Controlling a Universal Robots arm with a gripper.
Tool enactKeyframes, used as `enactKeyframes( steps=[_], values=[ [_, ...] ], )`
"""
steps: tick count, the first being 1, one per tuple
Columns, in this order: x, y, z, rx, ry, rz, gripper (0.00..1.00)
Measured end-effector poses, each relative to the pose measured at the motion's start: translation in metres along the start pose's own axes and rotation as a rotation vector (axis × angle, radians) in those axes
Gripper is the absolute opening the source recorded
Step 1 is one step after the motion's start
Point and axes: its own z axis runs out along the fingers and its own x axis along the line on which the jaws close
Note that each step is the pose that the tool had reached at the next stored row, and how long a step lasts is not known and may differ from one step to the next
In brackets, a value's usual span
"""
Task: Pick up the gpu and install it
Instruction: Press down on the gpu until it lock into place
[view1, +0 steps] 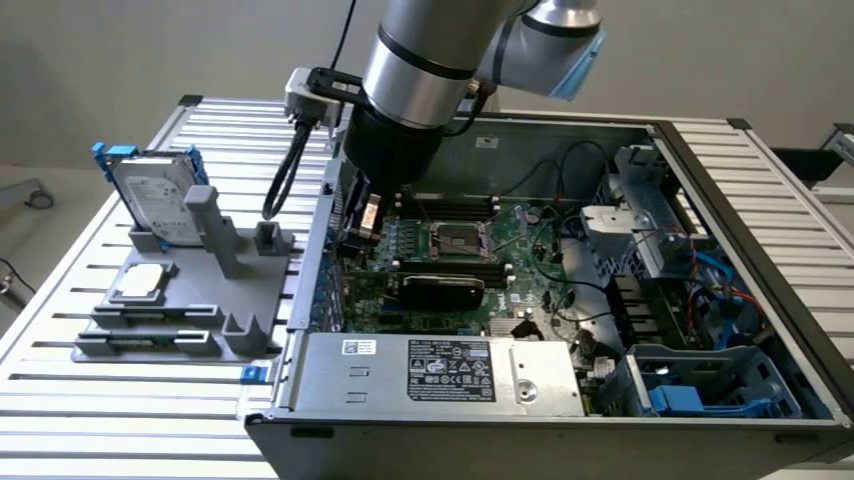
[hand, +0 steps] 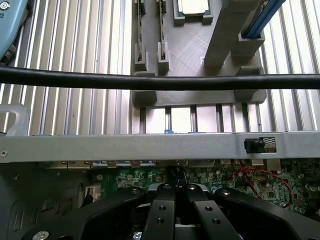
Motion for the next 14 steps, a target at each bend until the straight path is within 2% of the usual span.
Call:
enactKeyframes(
  steps=[14],
  values=[
    [-0.0001,-0.0010,0.0029,-0.0009,0.0008,0.001,0.11]
  ],
)
